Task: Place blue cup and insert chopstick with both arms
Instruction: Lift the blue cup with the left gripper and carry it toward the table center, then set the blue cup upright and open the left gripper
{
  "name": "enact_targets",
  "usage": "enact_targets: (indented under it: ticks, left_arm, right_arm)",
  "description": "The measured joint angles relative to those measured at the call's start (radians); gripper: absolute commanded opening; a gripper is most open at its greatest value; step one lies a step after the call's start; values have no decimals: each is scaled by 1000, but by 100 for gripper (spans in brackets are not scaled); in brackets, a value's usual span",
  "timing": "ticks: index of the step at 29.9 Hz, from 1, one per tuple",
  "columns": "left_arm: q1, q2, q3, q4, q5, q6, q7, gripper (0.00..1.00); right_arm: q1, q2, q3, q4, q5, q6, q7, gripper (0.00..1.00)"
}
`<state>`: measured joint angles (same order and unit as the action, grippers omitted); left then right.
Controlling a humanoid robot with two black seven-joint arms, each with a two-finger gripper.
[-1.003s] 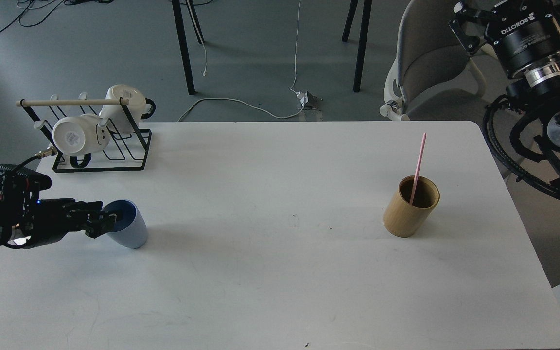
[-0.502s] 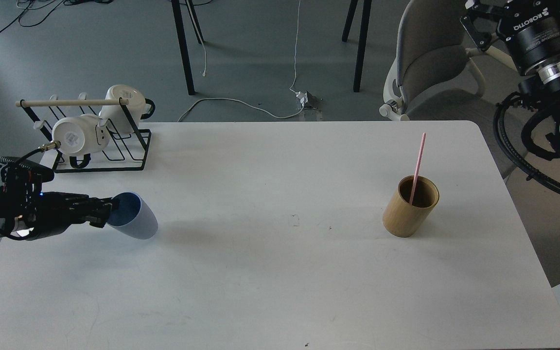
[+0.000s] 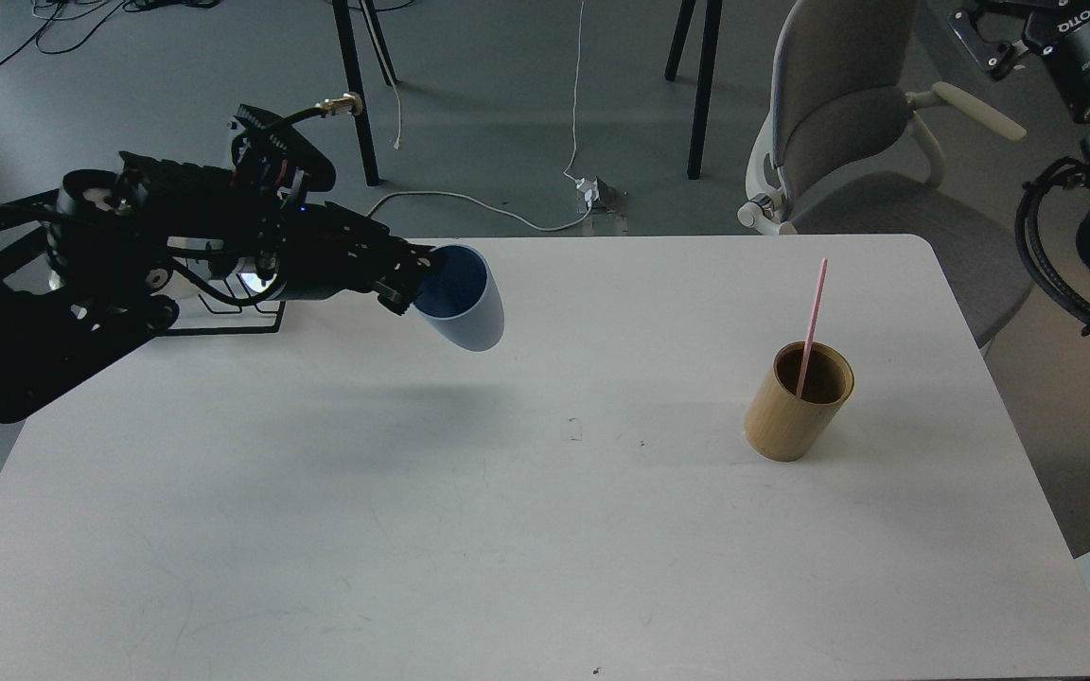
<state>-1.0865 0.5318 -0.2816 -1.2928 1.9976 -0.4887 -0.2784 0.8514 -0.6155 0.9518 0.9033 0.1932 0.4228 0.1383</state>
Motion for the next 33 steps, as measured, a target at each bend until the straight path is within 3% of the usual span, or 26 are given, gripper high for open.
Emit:
enact_targets:
  ticks: [5,10,16,29,33]
  left_arm:
    - [-6,-145,116,27,25,0,35,2]
    - [5,-176,169,36,26,0,44,3]
    - [22,-214,192,95,30,0,85,4]
    - [51,-240,226,105,32,0,91,8]
    - [54,-244,226,117,32,0,92,17]
  right_arm:
    - [3,-37,1,0,0,0,4,100]
    - [4,-60,3,-3,0,2,7,100]
    - [-6,-64,0,-6,0,1,8,100]
    - [-2,-68,12,-8,0,3,9,100]
    - [-2,-78,12,-9,0,3,9,100]
